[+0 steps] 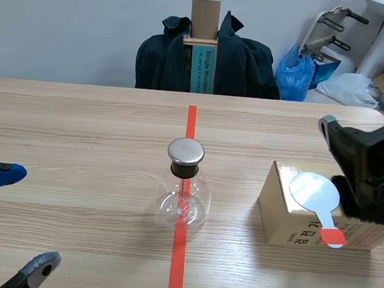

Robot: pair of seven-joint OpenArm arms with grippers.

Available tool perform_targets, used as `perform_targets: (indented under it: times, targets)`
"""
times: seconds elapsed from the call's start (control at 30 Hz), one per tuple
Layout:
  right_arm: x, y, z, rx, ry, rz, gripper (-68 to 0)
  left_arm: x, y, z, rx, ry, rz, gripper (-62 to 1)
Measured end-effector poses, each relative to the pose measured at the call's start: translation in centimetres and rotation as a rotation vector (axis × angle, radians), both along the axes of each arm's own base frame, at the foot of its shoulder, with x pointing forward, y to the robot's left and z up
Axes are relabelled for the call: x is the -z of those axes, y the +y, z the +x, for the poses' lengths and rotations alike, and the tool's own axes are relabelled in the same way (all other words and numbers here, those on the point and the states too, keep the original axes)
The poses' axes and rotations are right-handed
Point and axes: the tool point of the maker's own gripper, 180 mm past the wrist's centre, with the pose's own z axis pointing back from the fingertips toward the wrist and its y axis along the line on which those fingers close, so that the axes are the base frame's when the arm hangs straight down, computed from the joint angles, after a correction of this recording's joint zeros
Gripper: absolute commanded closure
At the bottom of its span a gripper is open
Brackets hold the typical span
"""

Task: Do the electroscope experiment.
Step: 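Return to the home posture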

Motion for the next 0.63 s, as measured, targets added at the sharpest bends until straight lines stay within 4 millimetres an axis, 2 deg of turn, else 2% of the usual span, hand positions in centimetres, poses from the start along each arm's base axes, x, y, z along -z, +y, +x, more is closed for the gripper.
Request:
perform_targets:
  times: [0.07,0.3,0.63]
  targets:
    - [0.0,0.1,0.0,0.003,0.007,0.028,-63.2,0.0,0.0,0.0,0.0,0.0,0.0,-62.3]
    - [2.4,-0.9,-0.5,0.046,0.129,-0.028,-63.1,0.0,0.0,0.0,0.001,0.0,0.001,-62.3]
    - [2.5,-0.9,-0.5,0.048,0.135,-0.03,-63.1,0.0,0.0,0.0,0.001,-0.001,0.001,-62.3]
